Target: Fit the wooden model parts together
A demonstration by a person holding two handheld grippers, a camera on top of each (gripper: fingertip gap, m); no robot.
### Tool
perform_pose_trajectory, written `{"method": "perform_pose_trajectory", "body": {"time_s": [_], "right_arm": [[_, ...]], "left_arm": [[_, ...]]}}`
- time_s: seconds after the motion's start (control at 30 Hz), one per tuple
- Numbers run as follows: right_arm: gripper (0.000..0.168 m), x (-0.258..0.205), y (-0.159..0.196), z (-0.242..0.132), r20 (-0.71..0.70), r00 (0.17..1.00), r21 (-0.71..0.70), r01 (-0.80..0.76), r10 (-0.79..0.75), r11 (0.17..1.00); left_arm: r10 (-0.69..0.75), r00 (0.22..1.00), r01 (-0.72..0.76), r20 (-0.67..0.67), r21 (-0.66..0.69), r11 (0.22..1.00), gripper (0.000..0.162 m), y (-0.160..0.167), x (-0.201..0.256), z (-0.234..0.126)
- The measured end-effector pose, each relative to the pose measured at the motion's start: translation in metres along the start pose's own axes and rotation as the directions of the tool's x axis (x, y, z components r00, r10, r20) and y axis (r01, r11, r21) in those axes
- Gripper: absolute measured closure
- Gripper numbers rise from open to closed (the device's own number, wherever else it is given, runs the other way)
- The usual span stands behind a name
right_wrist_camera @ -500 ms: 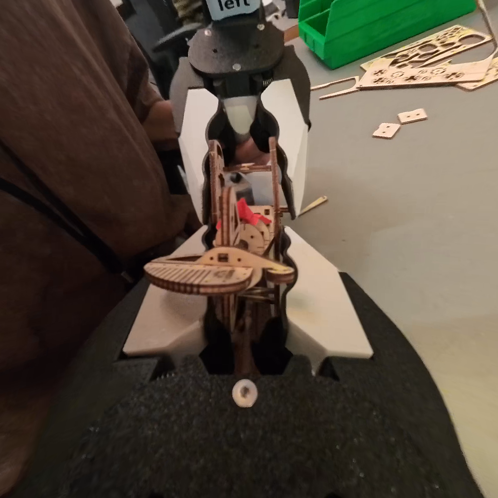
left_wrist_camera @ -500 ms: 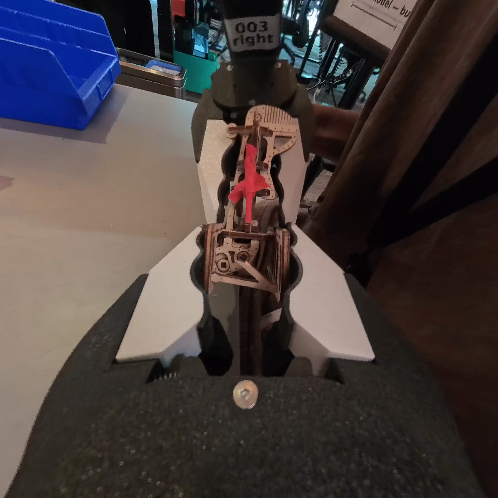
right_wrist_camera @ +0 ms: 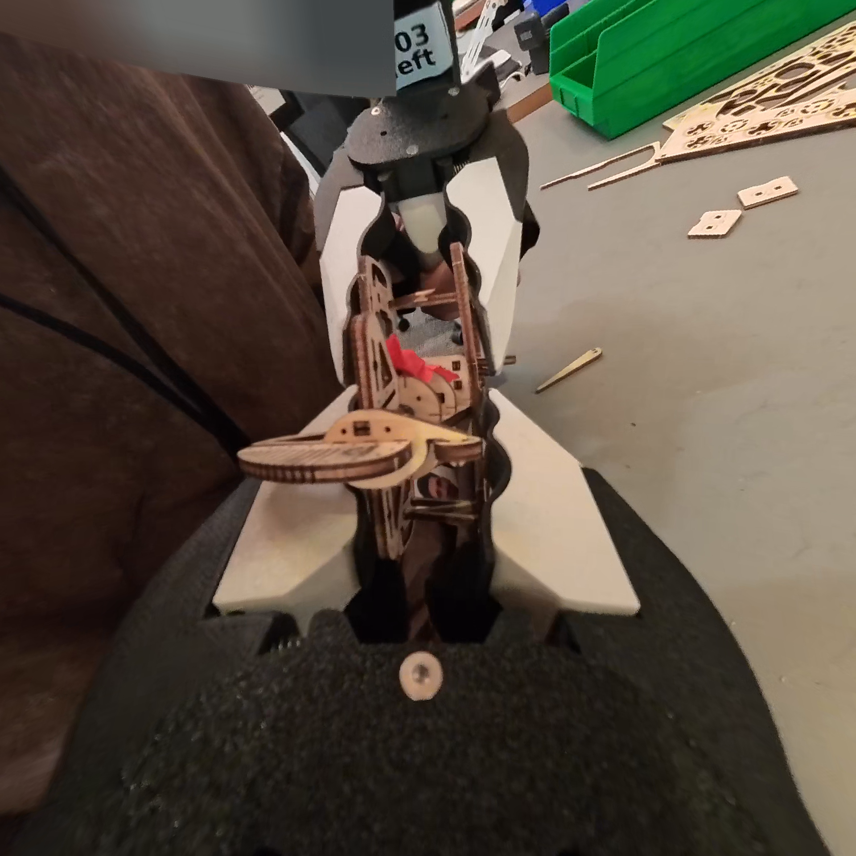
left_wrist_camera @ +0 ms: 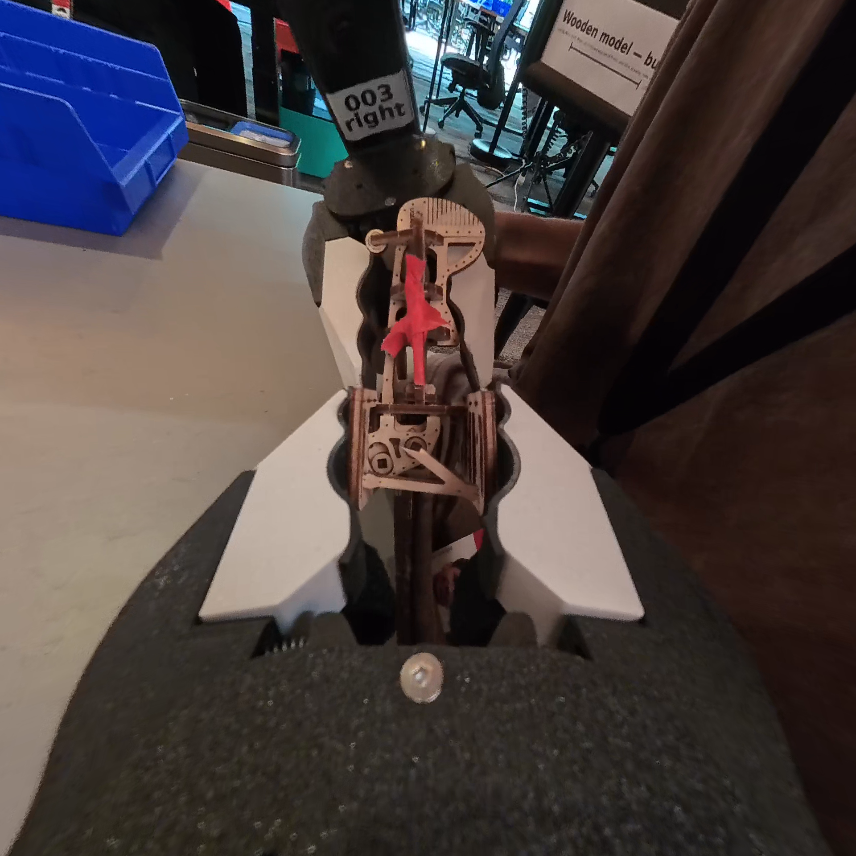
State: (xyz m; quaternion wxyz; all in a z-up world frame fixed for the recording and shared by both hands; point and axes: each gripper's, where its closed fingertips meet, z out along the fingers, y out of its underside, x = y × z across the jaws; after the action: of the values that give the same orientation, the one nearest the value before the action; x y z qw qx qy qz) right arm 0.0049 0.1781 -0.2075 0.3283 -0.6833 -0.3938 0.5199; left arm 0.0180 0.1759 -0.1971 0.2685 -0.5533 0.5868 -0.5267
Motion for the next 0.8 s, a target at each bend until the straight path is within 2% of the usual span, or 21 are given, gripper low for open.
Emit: {"method": "perform_pose_trajectory", "body": {"time_s": [0.33,0.43,0.7,0.8], "right_arm": [[0.125,-0.001,0.004,-0.003,0.005,1.0,-0.045,0.009,-0.008,0.999],[0.123,0.003,-0.001,-0.002,-0.009,1.0,-0.008,-0.002,0.002,1.0],[0.123,0.0,0.005,0.003,-0.005,1.0,-0.016,0.005,-0.005,1.0],[0.117,0.005,0.007,0.001,-0.03,0.999,-0.04,-0.014,0.013,0.999]], "left_arm": [[-0.021,1.0,0.021,-0.003,-0.019,1.0,0.112,0.002,0.003,0.004],[-0.006,1.0,0.007,0.022,-0.012,1.0,0.112,0.001,-0.002,0.002],[-0.18,0.981,0.182,-0.067,0.034,0.983,0.109,-0.003,-0.002,0.0],[-0.196,0.979,0.2,-0.062,0.062,0.978,0.109,-0.006,-0.006,-0.003]]}}
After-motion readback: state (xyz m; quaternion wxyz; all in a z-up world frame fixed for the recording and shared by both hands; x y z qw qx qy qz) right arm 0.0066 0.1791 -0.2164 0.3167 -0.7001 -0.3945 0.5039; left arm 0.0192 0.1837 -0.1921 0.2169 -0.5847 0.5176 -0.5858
